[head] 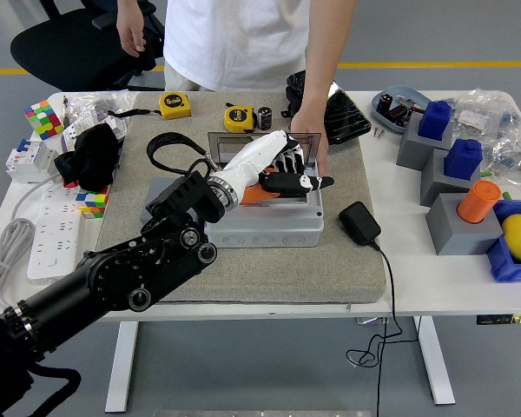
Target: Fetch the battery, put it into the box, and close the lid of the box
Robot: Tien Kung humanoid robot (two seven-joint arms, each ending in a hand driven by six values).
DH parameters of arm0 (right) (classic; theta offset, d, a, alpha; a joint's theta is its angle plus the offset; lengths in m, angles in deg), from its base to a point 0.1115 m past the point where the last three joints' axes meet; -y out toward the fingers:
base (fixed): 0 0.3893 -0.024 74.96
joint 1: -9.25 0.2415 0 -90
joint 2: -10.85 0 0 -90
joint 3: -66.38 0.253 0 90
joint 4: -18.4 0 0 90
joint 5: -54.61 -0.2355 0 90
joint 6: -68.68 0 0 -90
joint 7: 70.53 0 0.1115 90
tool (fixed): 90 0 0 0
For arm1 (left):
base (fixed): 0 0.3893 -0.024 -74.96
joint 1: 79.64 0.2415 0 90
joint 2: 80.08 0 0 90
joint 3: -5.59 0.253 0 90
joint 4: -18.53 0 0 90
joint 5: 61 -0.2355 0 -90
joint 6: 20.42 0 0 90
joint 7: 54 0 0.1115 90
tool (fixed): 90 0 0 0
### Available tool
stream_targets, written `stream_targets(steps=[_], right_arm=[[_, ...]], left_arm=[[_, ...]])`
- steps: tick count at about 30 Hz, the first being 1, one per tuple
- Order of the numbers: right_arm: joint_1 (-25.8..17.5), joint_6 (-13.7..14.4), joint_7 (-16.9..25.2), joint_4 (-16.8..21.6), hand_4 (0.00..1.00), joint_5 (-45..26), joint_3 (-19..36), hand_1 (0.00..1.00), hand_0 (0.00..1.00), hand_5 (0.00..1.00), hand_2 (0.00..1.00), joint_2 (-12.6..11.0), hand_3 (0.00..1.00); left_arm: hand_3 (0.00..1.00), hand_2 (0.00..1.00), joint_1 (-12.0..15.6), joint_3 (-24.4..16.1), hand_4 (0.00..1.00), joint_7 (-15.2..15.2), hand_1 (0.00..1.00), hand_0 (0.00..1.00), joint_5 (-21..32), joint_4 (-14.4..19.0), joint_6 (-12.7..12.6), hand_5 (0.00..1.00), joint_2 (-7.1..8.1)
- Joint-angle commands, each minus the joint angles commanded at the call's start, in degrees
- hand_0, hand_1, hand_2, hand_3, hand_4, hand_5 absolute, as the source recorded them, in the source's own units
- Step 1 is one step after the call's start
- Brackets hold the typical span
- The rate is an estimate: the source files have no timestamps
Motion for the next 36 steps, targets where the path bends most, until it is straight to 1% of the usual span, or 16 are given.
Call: stream_targets(steps=[4,6,10,11,14,16,17,22,23,27,28,29,32,34,35,36], right_arm=[[0.0,-0.1,0.0,0.0,0.964,0.1,0.2,0.625,0.575,0.476,0.659,0.1,0.566],[0.0,-0.1,0.0,0.0,0.964,0.0,0.2,0.625,0.575,0.476,0.659,0.1,0.566],[0.0,-0.1,0.0,-0.1,0.964,0.0,0.2,0.625,0.575,0.476,0.659,0.1,0.566],[0.0,-0.1,0.0,0.0,0.964,0.0,0.2,0.625,0.575,0.476,0.659,0.1,0.566],[0.0,-0.1,0.0,0.0,0.964,0.1,0.4,0.625,0.575,0.476,0.659,0.2,0.566],[0.0,-0.1,0.0,0.0,0.964,0.2,0.5,0.625,0.575,0.476,0.659,0.2,0.566],[0.0,-0.1,0.1,0.0,0.964,0.2,0.6,0.625,0.575,0.476,0.659,0.2,0.566],[-0.1,-0.1,0.1,0.1,0.964,0.5,1.1,0.625,0.575,0.476,0.659,0.2,0.566],[-0.2,-0.2,0.1,0.1,0.964,0.6,1.3,0.625,0.574,0.475,0.66,0.2,0.566],[-0.3,-0.2,0.1,0.1,0.964,0.8,1.8,0.625,0.574,0.475,0.66,0.1,0.566],[-0.4,-0.3,0.2,0.1,0.964,0.8,1.9,0.625,0.574,0.475,0.66,0.1,0.566],[-0.4,-0.3,0.2,0.1,0.965,0.8,2.0,0.626,0.575,0.474,0.66,0.0,0.567],[-0.6,-0.4,0.2,0.1,0.965,0.7,2.2,0.626,0.575,0.474,0.66,0.0,0.567],[-0.7,-0.4,0.2,0.1,0.965,0.8,2.3,0.626,0.575,0.474,0.66,0.0,0.567],[-0.6,-0.4,0.2,0.1,0.965,0.8,2.4,0.626,0.574,0.473,0.66,-0.1,0.567],[-0.6,-0.4,0.3,0.1,0.965,0.9,2.6,0.626,0.574,0.473,0.66,-0.1,0.567]], left_arm=[[0.339,0.344,0.2,-0.1,0.963,-1.0,0.389,0.266,0.1,-0.2,-0.2,0.597,0.0],[0.346,0.355,0.3,0.0,0.96,-1.3,0.394,0.282,0.0,0.0,-0.2,0.606,0.0],[0.346,0.355,0.4,-0.3,0.96,-1.9,0.394,0.282,0.3,0.5,-0.3,0.606,0.0],[0.335,0.34,0.4,-0.5,0.96,-2.1,0.383,0.27,0.4,0.7,-0.4,0.608,0.0],[0.335,0.34,0.9,-0.9,0.96,-2.5,0.383,0.27,1.0,1.7,-0.6,0.608,0.0],[0.335,0.34,1.4,-1.3,0.96,-2.6,0.383,0.27,1.1,2.7,-0.5,0.608,0.0],[0.331,0.323,1.8,-1.7,0.963,-2.5,0.358,0.258,1.1,3.5,-0.5,0.614,0.0],[0.331,0.323,3.7,-3.0,0.963,-1.6,0.358,0.258,1.3,7.3,0.7,0.614,0.0],[0.416,0.408,4.2,-3.2,0.964,-1.5,0.403,0.286,1.3,8.1,1.0,0.614,0.0],[0.416,0.408,6.5,-4.1,0.964,-2.2,0.403,0.286,2.0,12.4,1.5,0.614,0.0],[0.416,0.408,7.1,-4.4,0.964,-2.6,0.403,0.286,2.3,13.5,1.6,0.614,0.29],[0.487,0.513,7.4,-4.6,0.962,-2.9,0.524,0.386,2.4,14.3,1.6,0.61,0.74],[0.487,0.513,9.1,-5.9,0.962,-4.7,0.524,0.386,3.0,17.3,1.6,0.61,3.52],[0.487,0.513,10.2,-6.5,0.962,-6.3,0.524,0.386,3.7,18.6,1.6,0.61,5.33],[0.526,0.546,10.9,-6.9,0.955,-6.9,0.576,0.419,3.9,19.3,1.8,0.595,6.42],[0.526,0.546,11.7,-7.2,0.955,-7.5,0.576,0.419,4.2,19.9,2.0,0.595,7.63]])
